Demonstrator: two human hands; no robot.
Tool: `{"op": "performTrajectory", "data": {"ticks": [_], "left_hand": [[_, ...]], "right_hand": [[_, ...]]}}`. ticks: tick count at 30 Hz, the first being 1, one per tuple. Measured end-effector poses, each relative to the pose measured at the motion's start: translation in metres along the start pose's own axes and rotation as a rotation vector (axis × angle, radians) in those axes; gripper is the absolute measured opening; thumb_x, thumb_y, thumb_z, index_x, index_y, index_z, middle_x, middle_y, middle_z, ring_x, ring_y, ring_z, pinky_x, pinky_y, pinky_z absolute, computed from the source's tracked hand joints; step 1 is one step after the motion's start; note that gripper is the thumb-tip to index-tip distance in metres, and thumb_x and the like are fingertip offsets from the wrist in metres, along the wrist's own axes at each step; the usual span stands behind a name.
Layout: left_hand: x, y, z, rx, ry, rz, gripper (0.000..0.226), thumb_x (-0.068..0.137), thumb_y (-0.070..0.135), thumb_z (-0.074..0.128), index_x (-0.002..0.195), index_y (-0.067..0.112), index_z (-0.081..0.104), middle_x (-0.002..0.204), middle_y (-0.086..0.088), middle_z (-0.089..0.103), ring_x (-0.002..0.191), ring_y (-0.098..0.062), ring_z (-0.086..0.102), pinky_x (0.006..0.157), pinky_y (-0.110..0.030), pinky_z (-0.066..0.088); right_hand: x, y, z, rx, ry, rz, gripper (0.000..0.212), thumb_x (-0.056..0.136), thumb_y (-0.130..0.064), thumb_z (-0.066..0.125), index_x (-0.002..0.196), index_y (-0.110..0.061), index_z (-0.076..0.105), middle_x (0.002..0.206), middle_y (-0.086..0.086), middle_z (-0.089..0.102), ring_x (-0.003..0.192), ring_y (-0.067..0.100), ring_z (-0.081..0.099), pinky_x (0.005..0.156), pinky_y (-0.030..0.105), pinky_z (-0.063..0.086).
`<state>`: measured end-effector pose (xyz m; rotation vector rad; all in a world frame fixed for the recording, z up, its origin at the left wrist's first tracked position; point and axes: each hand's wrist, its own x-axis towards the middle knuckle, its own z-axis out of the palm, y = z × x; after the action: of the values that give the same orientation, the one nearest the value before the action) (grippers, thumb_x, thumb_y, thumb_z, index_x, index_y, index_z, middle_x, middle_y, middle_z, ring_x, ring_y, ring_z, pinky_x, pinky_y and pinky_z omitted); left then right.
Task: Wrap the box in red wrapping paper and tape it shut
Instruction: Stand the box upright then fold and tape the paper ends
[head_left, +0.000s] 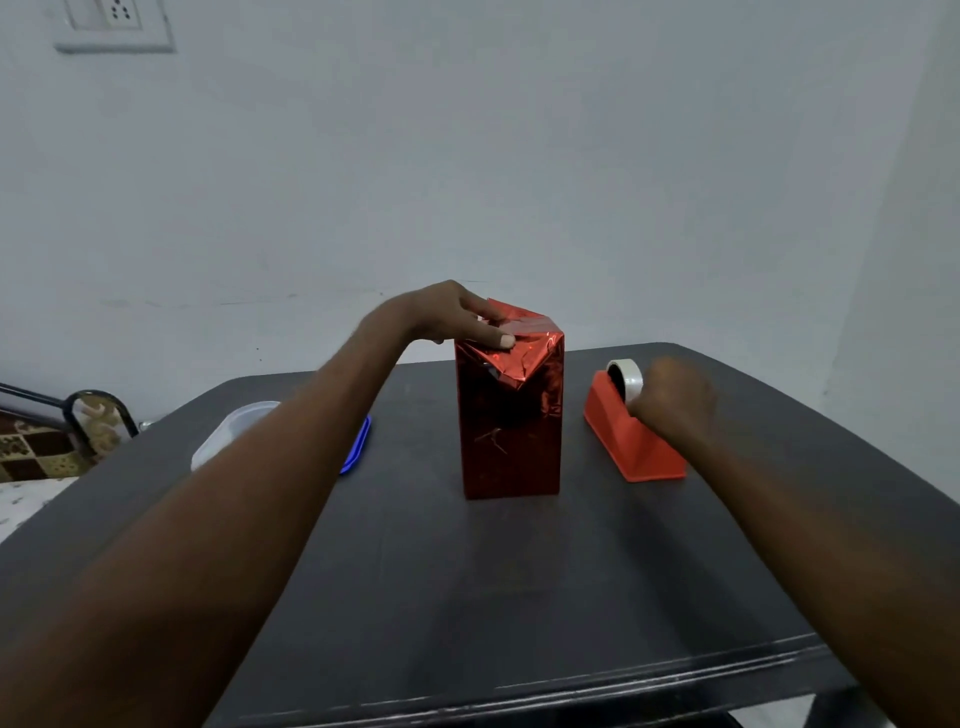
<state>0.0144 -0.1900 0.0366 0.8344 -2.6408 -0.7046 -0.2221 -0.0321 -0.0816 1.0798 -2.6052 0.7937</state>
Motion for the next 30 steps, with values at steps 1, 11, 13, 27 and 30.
{"op": "performTrajectory", "data": {"ticks": [1,11,13,27,30], "left_hand": [[0.000,0.001,0.000,0.001,0.001,0.002,0.053,0.080,0.047,0.076,0.129,0.033,0.063,0.120,0.007,0.055,0.110,-0.015,0.050,0.064,-0.022,0.041],[-0.002,0.005,0.000,0.033,-0.002,-0.005,0.056,0.079,0.049,0.076,0.131,0.032,0.062,0.120,0.006,0.054,0.110,-0.018,0.050,0.066,-0.024,0.042],[-0.003,0.005,0.000,0.042,-0.003,-0.006,0.056,0.080,0.049,0.075,0.132,0.032,0.062,0.120,0.005,0.054,0.110,-0.017,0.050,0.067,-0.025,0.043],[0.002,0.000,-0.001,0.030,-0.005,-0.027,0.055,0.076,0.052,0.076,0.128,0.036,0.064,0.121,0.006,0.057,0.110,-0.017,0.052,0.069,-0.027,0.044],[0.002,0.000,-0.002,0.029,-0.010,-0.031,0.055,0.075,0.053,0.076,0.127,0.037,0.065,0.122,0.006,0.058,0.111,-0.018,0.052,0.071,-0.027,0.044]], "right_hand": [[0.001,0.001,-0.002,-0.006,-0.017,0.010,0.027,0.085,-0.035,0.070,0.087,-0.013,0.053,0.091,0.011,0.062,0.094,0.036,0.064,0.065,0.033,0.041],[0.014,0.010,-0.019,0.147,-0.289,0.212,0.010,0.080,-0.008,0.057,0.071,-0.009,0.054,0.054,0.009,0.069,0.047,0.028,0.069,0.045,0.024,0.040],[0.014,0.006,-0.024,0.213,-0.281,0.249,0.007,0.080,-0.010,0.057,0.074,-0.007,0.055,0.058,0.013,0.070,0.048,0.031,0.070,0.044,0.025,0.040],[-0.032,0.043,0.017,0.774,0.039,0.493,0.024,0.074,-0.028,0.064,0.066,-0.006,0.071,0.070,0.014,0.072,0.070,0.034,0.072,0.074,0.044,0.060],[-0.047,0.046,0.030,0.821,0.074,0.516,0.018,0.087,-0.016,0.066,0.075,-0.005,0.074,0.066,0.010,0.069,0.067,0.028,0.070,0.072,0.039,0.059]]}}
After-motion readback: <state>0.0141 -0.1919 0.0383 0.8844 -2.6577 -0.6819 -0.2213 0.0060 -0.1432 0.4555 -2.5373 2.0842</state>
